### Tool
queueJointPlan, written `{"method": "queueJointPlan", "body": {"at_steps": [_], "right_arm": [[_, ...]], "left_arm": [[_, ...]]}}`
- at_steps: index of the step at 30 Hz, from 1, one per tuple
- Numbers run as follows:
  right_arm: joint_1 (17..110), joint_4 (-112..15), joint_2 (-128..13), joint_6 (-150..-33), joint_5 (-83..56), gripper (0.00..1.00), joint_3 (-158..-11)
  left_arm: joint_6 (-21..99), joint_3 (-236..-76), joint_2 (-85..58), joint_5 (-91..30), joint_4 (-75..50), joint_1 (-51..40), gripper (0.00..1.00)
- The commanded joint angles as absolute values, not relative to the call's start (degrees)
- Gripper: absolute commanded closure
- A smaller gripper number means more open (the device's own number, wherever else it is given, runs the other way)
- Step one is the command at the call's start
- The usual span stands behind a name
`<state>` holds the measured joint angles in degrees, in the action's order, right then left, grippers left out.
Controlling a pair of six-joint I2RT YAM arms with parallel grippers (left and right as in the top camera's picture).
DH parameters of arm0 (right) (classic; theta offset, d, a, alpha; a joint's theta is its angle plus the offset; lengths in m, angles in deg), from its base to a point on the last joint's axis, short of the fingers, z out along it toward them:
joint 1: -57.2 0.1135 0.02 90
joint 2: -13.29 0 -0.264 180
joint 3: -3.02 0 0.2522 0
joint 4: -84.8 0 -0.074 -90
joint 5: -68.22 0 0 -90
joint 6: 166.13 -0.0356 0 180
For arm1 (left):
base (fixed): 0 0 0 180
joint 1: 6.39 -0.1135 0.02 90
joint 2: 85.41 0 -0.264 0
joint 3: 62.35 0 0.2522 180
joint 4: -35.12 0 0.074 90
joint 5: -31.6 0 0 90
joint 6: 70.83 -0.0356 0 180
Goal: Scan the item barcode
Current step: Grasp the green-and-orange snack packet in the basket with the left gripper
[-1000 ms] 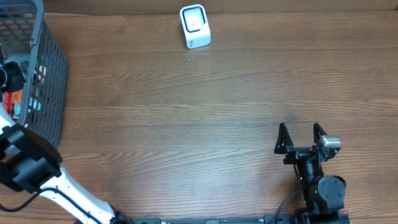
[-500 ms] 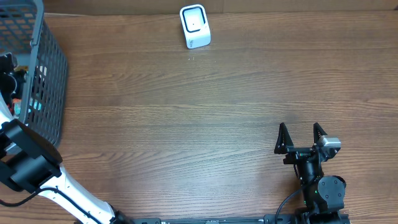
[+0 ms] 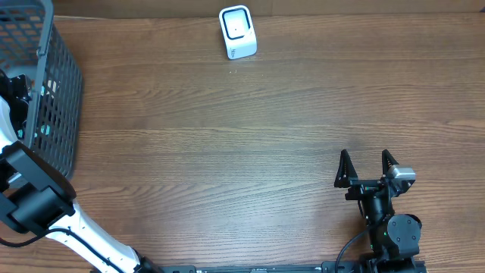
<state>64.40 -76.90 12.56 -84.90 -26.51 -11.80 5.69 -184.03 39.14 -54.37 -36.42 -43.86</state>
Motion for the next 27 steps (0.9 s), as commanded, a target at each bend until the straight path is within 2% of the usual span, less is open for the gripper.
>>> {"method": "queueJointPlan", "body": {"at_steps": [1,5,9,20,27], "right_arm": [[64.25,-77.12,13.13,-84.93,-26.82,0.00,-11.21],[64.25,-77.14,13.13,-84.93,-26.82,0.00,-11.21],[64.25,-77.12,13.13,-84.93,-26.82,0.00,-11.21],[64.25,-77.14,13.13,-84.93,-26.82,0.00,-11.21],[64.25,-77.12,13.13,-84.93,-26.82,0.00,-11.21]], "left_arm": [[4.78,-183.53,39.66,-53.87,-36.20,-43.49,0.39],[4.43,-183.53,39.66,-53.91,-36.24,-43.49,0.49],[4.34,-183.84,38.75,-53.89,-36.24,-43.49,0.55],[9.63,-191.16,29.68,-52.16,-37.34,-43.49,0.54],[16.91,-194.44,17.81,-52.40,-36.42,-43.49,0.55]]}}
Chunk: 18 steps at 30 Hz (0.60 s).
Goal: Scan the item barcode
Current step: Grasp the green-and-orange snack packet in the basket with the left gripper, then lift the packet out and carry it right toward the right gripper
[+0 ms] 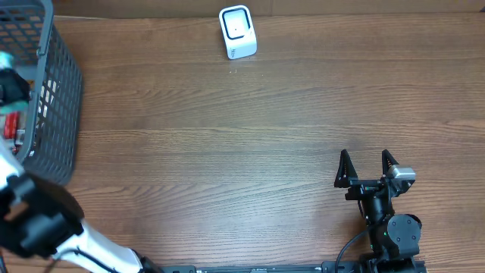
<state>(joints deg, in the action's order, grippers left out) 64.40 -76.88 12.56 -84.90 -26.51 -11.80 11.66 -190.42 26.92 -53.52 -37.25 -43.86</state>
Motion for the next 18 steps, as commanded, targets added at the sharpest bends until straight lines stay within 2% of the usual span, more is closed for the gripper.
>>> {"method": "queueJointPlan", "body": {"at_steps": [1,7,10,18], "right_arm": [[64.25,-77.12,13.13,-84.93,-26.82,0.00,-11.21],[64.25,-77.12,13.13,-84.93,-26.82,0.00,-11.21],[64.25,-77.12,13.13,-84.93,-26.82,0.00,-11.21],[64.25,-77.12,13.13,-84.93,-26.82,0.00,-11.21]], "left_arm": [[18.35,-194.57,15.88,-52.38,-36.26,-43.49,0.55],[23.70,-194.55,7.19,-50.44,-36.24,-41.79,0.57],[25.15,-194.55,3.69,-50.44,-37.62,-39.73,0.60],[26.06,-194.55,-2.78,-50.46,-47.15,-30.18,0.60]]}}
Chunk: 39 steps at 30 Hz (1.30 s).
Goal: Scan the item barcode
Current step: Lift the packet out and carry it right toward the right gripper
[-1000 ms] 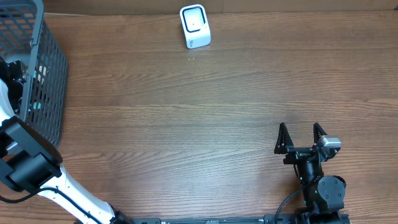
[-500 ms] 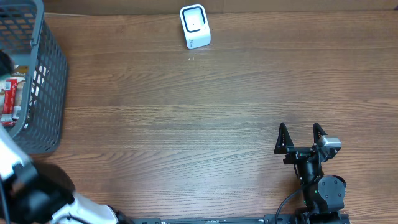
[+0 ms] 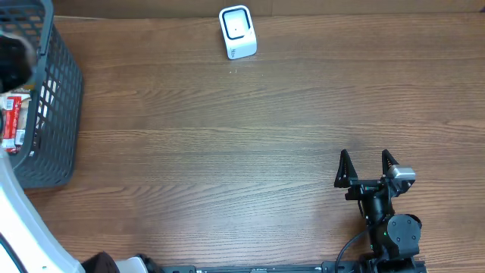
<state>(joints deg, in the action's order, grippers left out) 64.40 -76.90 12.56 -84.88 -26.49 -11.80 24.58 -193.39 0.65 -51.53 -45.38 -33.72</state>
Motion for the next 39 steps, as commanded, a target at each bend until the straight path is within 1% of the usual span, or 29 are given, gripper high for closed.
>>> {"method": "queueJointPlan", "body": {"at_steps": [1,7,11,16,20,23,29,34,39], "right_arm": [[64.25,-77.12,13.13,-84.93,-26.82,0.00,-11.21],[64.25,-77.12,13.13,-84.93,-26.82,0.00,-11.21],[64.25,-77.12,13.13,-84.93,-26.82,0.00,-11.21],[64.25,-77.12,13.13,-84.93,-26.82,0.00,-11.21],[64.25,-77.12,13.13,-84.93,-26.82,0.00,-11.21],[64.25,-77.14,13.13,-84.93,-26.82,0.00,-11.21],[64.25,-77.14,13.13,-84.93,-26.82,0.00,-11.21],[64.25,-77.12,13.13,-84.93,-26.82,0.00,-11.21],[64.25,-77.14,13.13,-84.93,-26.82,0.00,-11.21]], "left_arm": [[26.09,-194.55,-3.28,-50.46,-48.81,-28.69,0.60],[28.21,-194.42,-4.01,-50.48,-56.55,-20.78,0.61],[31.07,-194.28,-3.83,-50.96,-58.91,-14.44,0.62],[34.92,-193.06,-3.17,-52.53,-60.15,-2.79,0.63],[39.18,-191.81,-1.03,-58.06,-62.19,8.42,0.62],[41.82,-191.60,2.05,-59.53,-62.65,16.51,0.62],[48.53,-191.60,10.64,-60.40,-61.92,29.75,0.62],[58.28,-191.60,18.40,-61.67,-59.46,38.10,0.62],[67.72,-191.60,25.22,-64.36,-56.90,43.41,0.63]]}}
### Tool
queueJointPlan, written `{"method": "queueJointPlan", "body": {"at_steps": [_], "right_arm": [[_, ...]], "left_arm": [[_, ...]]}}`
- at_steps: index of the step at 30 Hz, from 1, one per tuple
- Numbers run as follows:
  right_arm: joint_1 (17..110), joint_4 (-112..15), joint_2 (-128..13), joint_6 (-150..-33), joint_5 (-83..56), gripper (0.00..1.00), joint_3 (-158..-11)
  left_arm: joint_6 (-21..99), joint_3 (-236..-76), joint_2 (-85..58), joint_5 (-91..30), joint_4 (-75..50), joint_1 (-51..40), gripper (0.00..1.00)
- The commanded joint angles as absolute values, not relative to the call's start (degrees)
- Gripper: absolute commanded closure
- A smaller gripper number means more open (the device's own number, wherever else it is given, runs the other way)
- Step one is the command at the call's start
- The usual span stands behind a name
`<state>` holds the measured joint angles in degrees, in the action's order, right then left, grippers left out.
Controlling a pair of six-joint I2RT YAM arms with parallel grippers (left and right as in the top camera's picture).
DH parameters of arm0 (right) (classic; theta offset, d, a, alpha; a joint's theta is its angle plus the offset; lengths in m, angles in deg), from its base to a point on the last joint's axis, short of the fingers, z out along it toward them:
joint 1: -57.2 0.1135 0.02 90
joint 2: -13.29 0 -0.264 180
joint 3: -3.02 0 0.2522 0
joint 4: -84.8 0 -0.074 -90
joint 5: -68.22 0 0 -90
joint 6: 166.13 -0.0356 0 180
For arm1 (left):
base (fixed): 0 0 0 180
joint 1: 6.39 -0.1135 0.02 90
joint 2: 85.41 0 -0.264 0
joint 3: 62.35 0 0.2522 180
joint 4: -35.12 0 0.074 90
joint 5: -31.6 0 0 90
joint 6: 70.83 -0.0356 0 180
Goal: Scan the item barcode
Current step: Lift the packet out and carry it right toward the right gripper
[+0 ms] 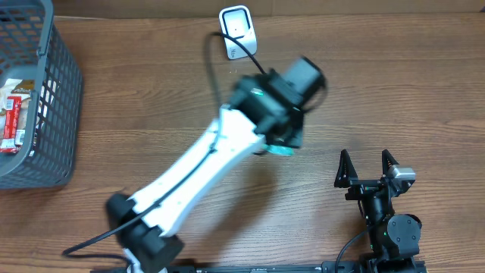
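In the overhead view my left arm reaches across the middle of the table, blurred by motion. Its gripper (286,141) points down, with a small teal item (279,151) showing at its fingertips. It looks shut on that item. The white barcode scanner (237,32) stands at the table's far edge, well beyond the gripper. No barcode can be made out. My right gripper (366,168) rests open near the front right, with nothing between its fingers.
A grey mesh basket (54,98) stands at the far left, with a red and white packet (10,114) and other goods inside. The left arm's white link (197,171) slants across the table from the front left.
My left arm was at the basket on the far left edge. Now it stretches over the table's middle, gripper below and right of the scanner, a teal item at its tips. The right arm is unchanged.
My left arm first reached down into the basket. Then its gripper stood higher at the basket's edge with something teal by it, and later at the top left corner. Now the arm is over the table's middle with the teal item. The right gripper stayed open throughout.
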<state>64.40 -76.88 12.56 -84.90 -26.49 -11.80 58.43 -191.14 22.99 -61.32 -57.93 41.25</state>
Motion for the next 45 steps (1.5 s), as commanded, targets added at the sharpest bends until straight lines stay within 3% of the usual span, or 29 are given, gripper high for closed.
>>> {"method": "queueJointPlan", "body": {"at_steps": [1,13,36,39,41,45], "right_arm": [[64.25,-77.12,13.13,-84.93,-26.82,0.00,-11.21],[64.25,-77.12,13.13,-84.93,-26.82,0.00,-11.21],[64.25,-77.12,13.13,-84.93,-26.82,0.00,-11.21],[64.25,-77.12,13.13,-84.93,-26.82,0.00,-11.21],[64.25,-77.12,13.13,-84.93,-26.82,0.00,-11.21],[64.25,-77.12,13.13,-84.93,-26.82,0.00,-11.21]], "left_arm": [[68.58,-191.60,26.49,-64.34,-56.31,44.22,0.63],[70.78,-191.60,39.99,-62.98,-48.57,50.06,0.65],[72.55,-191.60,43.75,-62.83,-45.20,50.10,0.66],[73.01,-191.29,43.86,-62.81,-44.77,49.88,0.60],[72.99,-191.29,43.86,-62.65,-44.79,49.90,0.42],[72.97,-191.27,43.86,-61.12,-44.77,49.88,0.31]]}}
